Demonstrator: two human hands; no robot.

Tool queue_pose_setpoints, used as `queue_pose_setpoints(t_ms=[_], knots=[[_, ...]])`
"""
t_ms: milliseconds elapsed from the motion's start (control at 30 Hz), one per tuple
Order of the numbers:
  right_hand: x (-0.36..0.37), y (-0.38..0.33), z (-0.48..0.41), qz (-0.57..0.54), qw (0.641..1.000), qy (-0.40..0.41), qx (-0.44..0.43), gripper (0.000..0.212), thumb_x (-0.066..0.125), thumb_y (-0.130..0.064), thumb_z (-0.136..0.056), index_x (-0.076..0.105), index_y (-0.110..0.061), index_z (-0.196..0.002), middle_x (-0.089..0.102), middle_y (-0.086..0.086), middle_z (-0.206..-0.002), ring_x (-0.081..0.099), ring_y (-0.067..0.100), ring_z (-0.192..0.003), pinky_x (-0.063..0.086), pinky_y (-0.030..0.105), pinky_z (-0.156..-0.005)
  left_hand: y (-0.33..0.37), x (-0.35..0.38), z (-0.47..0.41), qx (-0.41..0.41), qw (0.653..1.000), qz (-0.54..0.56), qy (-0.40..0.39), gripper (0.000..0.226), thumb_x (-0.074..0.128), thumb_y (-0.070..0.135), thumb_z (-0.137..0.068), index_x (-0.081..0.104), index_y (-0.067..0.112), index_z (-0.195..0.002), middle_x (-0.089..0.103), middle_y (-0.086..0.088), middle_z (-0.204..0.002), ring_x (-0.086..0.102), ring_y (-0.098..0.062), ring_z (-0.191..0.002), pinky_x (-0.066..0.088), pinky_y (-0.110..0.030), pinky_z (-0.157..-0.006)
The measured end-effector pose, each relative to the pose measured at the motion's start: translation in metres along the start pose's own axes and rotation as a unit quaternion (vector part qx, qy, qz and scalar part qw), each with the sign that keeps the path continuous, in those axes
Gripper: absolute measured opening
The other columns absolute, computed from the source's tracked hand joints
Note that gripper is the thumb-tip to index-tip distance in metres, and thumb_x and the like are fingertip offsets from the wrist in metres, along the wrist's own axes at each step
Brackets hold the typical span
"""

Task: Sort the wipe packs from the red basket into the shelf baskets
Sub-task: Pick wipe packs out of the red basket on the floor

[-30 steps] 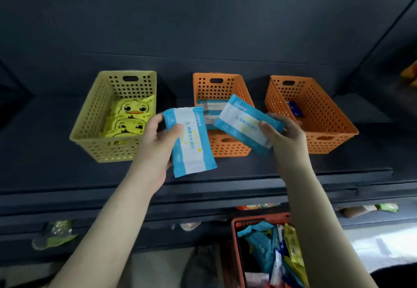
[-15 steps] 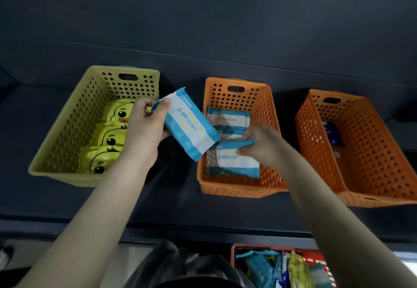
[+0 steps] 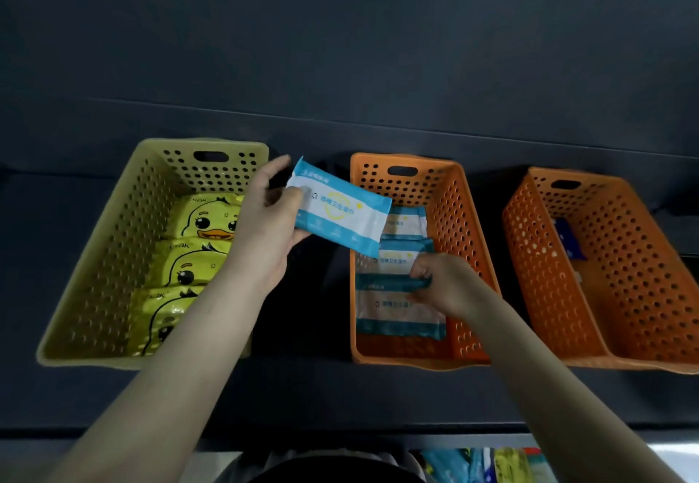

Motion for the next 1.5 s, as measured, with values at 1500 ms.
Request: queue_pose_setpoints(t_ms=[1500], knots=[[-0.046,-0.012,-0.002,-0.558,0.815,0.147,-0.042,0.022,0.070,-0.008,-0.086,0.063,-0.007,-0.107,0.073,0.013,-0.102,0.072,0.030,-0.092,0.060,0.044,-0.078,-0.014,0.038,-0.001,0.115,0.954,-0.240,-0.140,0.047,0.063,0.008,-0.091,0.053,0.037,-0.127,0.064,0.013,-0.120,0.058,0.002,-0.110,0.047,-0.023,-0.097]])
Point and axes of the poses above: each hand's wrist, its own z-axis away from the middle knuckle, its own x-axis out of the palm, y = z × x, the point moved 2 cm from there along -z, towards the middle knuckle
